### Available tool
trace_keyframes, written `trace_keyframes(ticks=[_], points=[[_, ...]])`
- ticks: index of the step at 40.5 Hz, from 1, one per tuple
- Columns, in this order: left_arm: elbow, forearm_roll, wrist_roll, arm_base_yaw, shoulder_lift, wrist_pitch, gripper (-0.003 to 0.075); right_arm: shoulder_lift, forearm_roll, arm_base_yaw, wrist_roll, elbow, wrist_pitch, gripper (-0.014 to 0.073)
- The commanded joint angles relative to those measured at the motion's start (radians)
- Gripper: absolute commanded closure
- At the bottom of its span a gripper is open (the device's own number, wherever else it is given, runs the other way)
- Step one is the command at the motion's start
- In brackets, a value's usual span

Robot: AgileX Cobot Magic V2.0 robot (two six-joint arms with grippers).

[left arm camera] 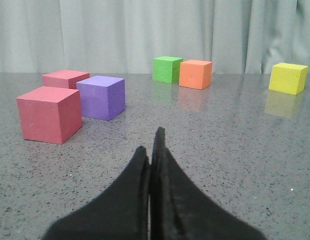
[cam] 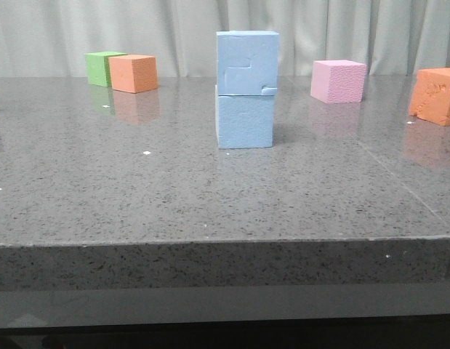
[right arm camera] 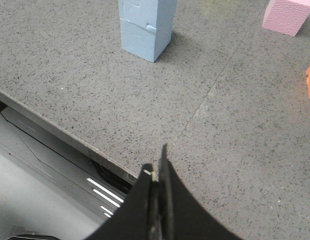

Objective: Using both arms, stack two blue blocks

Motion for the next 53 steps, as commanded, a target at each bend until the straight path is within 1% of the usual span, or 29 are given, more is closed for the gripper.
trace_keyframes(ticks=[1, 26, 29, 32, 36, 40, 45, 53], points=[[0.003, 0.001, -0.011, 0.002, -0.02, -0.086, 0.0741, 0.004, -0.002, -0.006, -0.011, -0.024, -0.069, 0.0662], [0.003, 0.001, -0.011, 0.002, -0.02, -0.086, 0.0741, 0.004, -0.002, -0.006, -0.011, -0.023, -0.074, 0.0662], [0.003, 0.001, -0.011, 0.002, -0.018, -0.086, 0.0741, -0.024, -0.006, -0.006, -0.011, 0.002, -0.078, 0.0662], [0.003, 0.001, -0.011, 0.002, -0.018, -0.086, 0.0741, -0.053, -0.014, -0.038, -0.011, 0.046, -0.089, 0.0662], [0.003, 0.001, -0.011, 0.002, -0.018, -0.086, 0.0741, -0.107, -0.016, -0.12, -0.011, 0.141, -0.194, 0.0662], [0.003, 0.001, -0.011, 0.002, -0.018, -0.086, 0.0741, -0.17, -0.016, -0.19, -0.011, 0.244, -0.351, 0.0662], [0.003, 0.001, -0.011, 0.002, -0.018, -0.086, 0.0741, -0.283, -0.016, -0.252, -0.011, 0.391, -0.534, 0.0662], [0.003, 0.001, -0.011, 0.002, -0.018, -0.086, 0.0741, -0.461, -0.014, -0.326, -0.011, 0.574, -0.691, 0.0662]])
